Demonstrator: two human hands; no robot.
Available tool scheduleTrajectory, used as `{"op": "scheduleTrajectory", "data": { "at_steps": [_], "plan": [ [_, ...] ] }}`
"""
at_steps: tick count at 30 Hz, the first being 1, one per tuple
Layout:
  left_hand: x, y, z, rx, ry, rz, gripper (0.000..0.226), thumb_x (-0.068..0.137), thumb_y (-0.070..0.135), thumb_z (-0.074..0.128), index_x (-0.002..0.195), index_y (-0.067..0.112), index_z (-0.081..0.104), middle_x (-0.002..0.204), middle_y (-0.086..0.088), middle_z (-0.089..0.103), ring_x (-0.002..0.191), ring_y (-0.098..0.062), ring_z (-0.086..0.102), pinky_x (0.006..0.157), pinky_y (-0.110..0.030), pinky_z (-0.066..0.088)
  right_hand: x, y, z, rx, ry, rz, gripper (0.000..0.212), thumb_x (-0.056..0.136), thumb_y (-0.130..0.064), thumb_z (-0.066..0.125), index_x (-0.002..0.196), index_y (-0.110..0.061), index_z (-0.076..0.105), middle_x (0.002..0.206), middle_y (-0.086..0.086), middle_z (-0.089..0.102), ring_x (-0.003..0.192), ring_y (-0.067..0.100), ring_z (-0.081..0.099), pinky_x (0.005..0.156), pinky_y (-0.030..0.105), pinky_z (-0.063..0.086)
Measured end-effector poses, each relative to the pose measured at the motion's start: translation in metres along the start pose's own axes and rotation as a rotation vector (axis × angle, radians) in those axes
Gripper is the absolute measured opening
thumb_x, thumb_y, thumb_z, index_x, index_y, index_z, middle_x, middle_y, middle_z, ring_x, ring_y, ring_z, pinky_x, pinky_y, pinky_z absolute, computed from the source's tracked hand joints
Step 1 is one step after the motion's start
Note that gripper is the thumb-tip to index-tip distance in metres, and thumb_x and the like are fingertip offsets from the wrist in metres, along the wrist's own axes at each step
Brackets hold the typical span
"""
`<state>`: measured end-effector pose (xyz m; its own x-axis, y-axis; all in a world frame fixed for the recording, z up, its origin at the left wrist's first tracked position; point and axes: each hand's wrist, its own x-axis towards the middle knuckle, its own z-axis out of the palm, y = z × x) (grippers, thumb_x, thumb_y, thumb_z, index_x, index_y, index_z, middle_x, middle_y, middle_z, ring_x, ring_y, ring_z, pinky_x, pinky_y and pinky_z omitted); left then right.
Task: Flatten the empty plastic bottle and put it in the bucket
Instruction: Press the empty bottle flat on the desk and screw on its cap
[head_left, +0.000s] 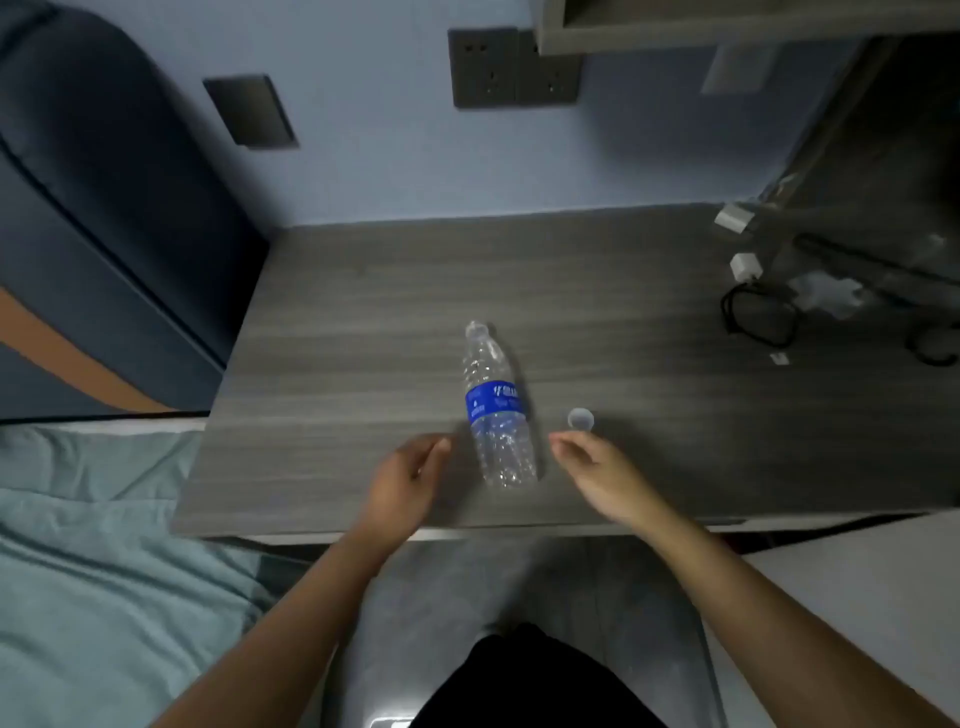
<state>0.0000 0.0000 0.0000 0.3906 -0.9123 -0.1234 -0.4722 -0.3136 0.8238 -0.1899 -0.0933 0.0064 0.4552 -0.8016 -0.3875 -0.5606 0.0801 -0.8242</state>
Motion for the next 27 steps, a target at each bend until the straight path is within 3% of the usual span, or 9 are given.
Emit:
{"op": "scheduleTrajectory", "data": {
  "at_steps": [3, 5, 9, 13, 17, 22, 24, 25, 27],
  "plan": [
    [0.037, 0.015, 0.002, 0.134, 0.019, 0.167, 0.025, 0.094, 0.013, 0.046, 0.109, 0.004, 0.063, 0.113, -0.015, 0.067, 0.100, -0.017, 0.059, 0.080, -0.012, 0.037, 0.026, -0.022, 0.007, -0.120, 0.070, -0.065, 0.033, 0.092, -0.019, 0.045, 0.121, -0.006, 0.055, 0.124, 0.016, 0.061, 0.112, 0.022, 0.058, 0.096, 0.028, 0.042],
    [0.062, 0.025, 0.005, 0.242, -0.047, 0.243, 0.030, 0.095, 0.016, 0.042, 0.119, 0.005, 0.056, 0.125, -0.016, 0.061, 0.113, -0.024, 0.057, 0.091, -0.019, 0.037, 0.040, -0.035, 0.016, -0.220, 0.097, -0.072, 0.038, 0.092, -0.022, 0.041, 0.126, -0.007, 0.050, 0.130, 0.015, 0.056, 0.119, 0.026, 0.053, 0.102, 0.032, 0.037],
    [0.102, 0.023, 0.017, 0.441, -0.160, 0.365, 0.039, 0.097, 0.020, 0.036, 0.134, 0.007, 0.041, 0.146, -0.012, 0.040, 0.138, -0.022, 0.031, 0.113, -0.028, 0.025, 0.061, -0.044, 0.038, -0.279, 0.122, -0.030, 0.044, 0.093, -0.018, 0.036, 0.134, -0.002, 0.035, 0.139, 0.019, 0.041, 0.124, 0.030, 0.043, 0.104, 0.035, 0.037],
    [0.136, 0.015, 0.024, 0.655, -0.247, 0.425, 0.046, 0.098, 0.026, 0.030, 0.141, 0.011, 0.028, 0.155, -0.006, 0.024, 0.144, -0.017, 0.013, 0.115, -0.024, 0.011, 0.074, -0.040, 0.059, -0.347, 0.079, 0.030, 0.061, 0.094, -0.019, 0.037, 0.143, 0.001, 0.009, 0.155, 0.018, 0.013, 0.142, 0.029, 0.016, 0.117, 0.035, 0.018],
    [0.151, 0.000, 0.031, 0.749, -0.338, 0.510, 0.047, 0.098, 0.030, 0.025, 0.143, 0.015, 0.022, 0.156, -0.004, 0.018, 0.145, -0.015, 0.006, 0.112, -0.020, -0.001, 0.078, -0.025, 0.071, -0.453, 0.078, 0.095, 0.073, 0.091, -0.027, 0.044, 0.145, -0.004, 0.001, 0.157, 0.013, 0.010, 0.142, 0.027, 0.019, 0.114, 0.036, 0.024],
    [0.160, -0.012, 0.037, 0.852, -0.398, 0.565, 0.051, 0.097, 0.038, 0.020, 0.144, 0.017, 0.017, 0.157, -0.001, 0.014, 0.140, -0.009, -0.008, 0.118, -0.028, -0.002, 0.081, -0.011, 0.081, -0.578, 0.102, 0.068, 0.064, 0.095, -0.029, 0.028, 0.144, -0.001, -0.004, 0.158, 0.014, 0.006, 0.144, 0.025, 0.010, 0.117, 0.034, 0.016],
    [0.159, -0.012, 0.038, 0.927, -0.412, 0.574, 0.055, 0.095, 0.042, 0.015, 0.144, 0.015, 0.014, 0.156, -0.004, 0.011, 0.138, -0.010, -0.011, 0.116, -0.029, -0.005, 0.081, -0.011, 0.084, -0.631, 0.140, 0.079, 0.068, 0.093, -0.029, 0.038, 0.143, 0.005, 0.005, 0.155, 0.020, 0.013, 0.143, 0.029, 0.016, 0.116, 0.035, 0.021],
    [0.158, -0.013, 0.038, 0.983, -0.398, 0.608, 0.058, 0.094, 0.043, 0.013, 0.143, 0.013, 0.017, 0.155, -0.006, 0.014, 0.140, -0.013, -0.006, 0.116, -0.031, -0.002, 0.080, -0.012, 0.084, -0.673, 0.185, 0.073, 0.073, 0.085, -0.029, 0.054, 0.138, 0.010, 0.023, 0.149, 0.026, 0.029, 0.138, 0.033, 0.031, 0.111, 0.035, 0.032],
    [0.154, -0.011, 0.038, 1.077, -0.348, 0.661, 0.057, 0.092, 0.043, 0.018, 0.136, 0.011, 0.036, 0.147, -0.008, 0.038, 0.139, -0.018, 0.025, 0.113, -0.035, 0.017, 0.080, -0.014, 0.086, -0.757, 0.227, 0.059, 0.072, 0.057, -0.026, 0.081, 0.115, 0.009, 0.058, 0.121, 0.026, 0.062, 0.113, 0.033, 0.060, 0.090, 0.035, 0.052]
  ]
}}
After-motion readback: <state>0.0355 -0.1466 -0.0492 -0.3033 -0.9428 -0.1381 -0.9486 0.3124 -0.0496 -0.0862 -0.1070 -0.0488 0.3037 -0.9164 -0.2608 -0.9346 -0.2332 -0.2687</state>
